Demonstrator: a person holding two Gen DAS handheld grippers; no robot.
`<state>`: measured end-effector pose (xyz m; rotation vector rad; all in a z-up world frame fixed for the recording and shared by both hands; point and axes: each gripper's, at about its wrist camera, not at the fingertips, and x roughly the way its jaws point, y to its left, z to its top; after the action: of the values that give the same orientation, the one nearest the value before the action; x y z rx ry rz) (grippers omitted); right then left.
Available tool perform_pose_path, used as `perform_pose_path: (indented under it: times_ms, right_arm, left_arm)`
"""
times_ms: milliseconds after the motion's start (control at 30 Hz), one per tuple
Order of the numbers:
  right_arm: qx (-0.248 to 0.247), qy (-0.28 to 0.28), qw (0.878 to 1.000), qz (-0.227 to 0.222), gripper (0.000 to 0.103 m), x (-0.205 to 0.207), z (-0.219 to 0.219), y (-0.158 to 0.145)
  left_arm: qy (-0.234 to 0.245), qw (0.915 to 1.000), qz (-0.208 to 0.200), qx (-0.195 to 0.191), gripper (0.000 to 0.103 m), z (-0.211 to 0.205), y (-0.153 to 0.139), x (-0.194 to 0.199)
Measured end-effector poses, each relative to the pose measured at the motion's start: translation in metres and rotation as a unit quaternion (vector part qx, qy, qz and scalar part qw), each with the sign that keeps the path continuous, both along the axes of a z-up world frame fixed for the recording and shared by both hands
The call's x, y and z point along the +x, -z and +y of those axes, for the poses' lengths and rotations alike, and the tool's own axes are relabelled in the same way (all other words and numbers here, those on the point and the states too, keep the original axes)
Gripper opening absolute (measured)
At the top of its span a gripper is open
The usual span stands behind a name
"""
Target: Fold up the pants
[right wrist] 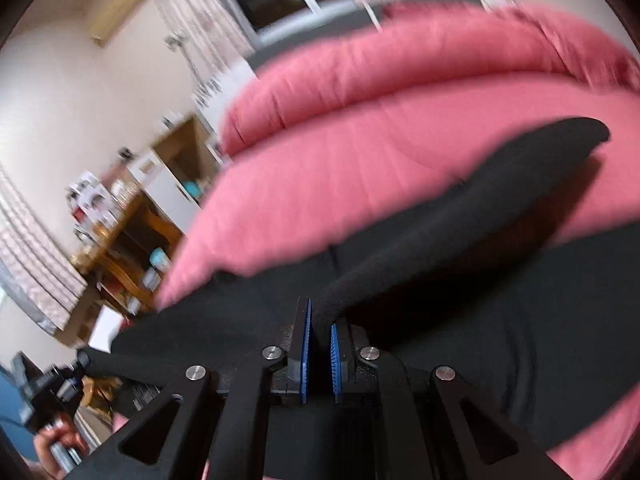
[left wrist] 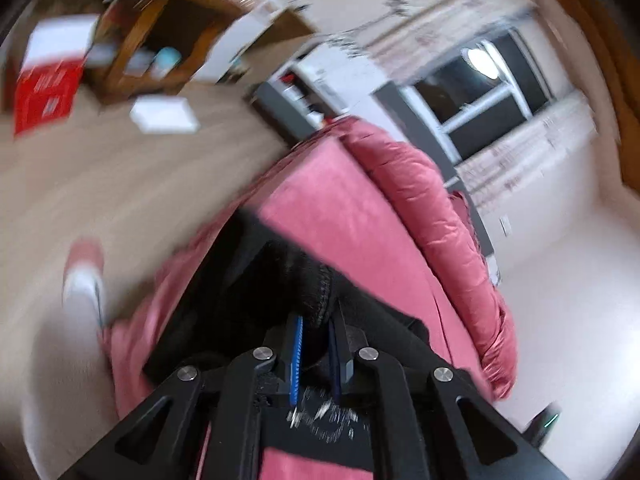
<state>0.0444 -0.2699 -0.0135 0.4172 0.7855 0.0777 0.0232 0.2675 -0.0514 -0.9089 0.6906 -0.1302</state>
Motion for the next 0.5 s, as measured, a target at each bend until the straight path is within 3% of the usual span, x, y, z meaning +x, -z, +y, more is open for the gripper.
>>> perform_pose_path:
  times_ms: [100,133,233,367,500]
  right_arm:
    - [0.011,0.003,0.998,0.059,0.009,-0.008,0.0,0.05]
    - [0.02,0.0,0.997,0.071,0.009,-0.006,-0.003,0.061]
    - [0.048,-0.001,0.997,0.061,0.009,-0.001,-0.014,0.062]
    - [0.055,0.0,0.998,0.042,0.017,-0.003,-0.02,0.052]
    - [0.076,0.034,0.996,0.031,0.026,-0.008,-0.047,0.047]
  left_arm:
    - [0.007,0.9993,0.017,-0.032,0.025,0.002,0.016,-0.009]
    - [0.006,0.9993,0.017,-0.033,0.036,0.003,0.018,-0.013]
    - [0.011,0.9976,0.017,-0.067,0.059,0.007,0.021,-0.021]
    - [0.004,0.9949,0.022,-0.099,0.066,0.011,0.026,-0.027]
    - [0.007,0.9906,0.057,-0.124,0.064,0.007,0.035,-0.018]
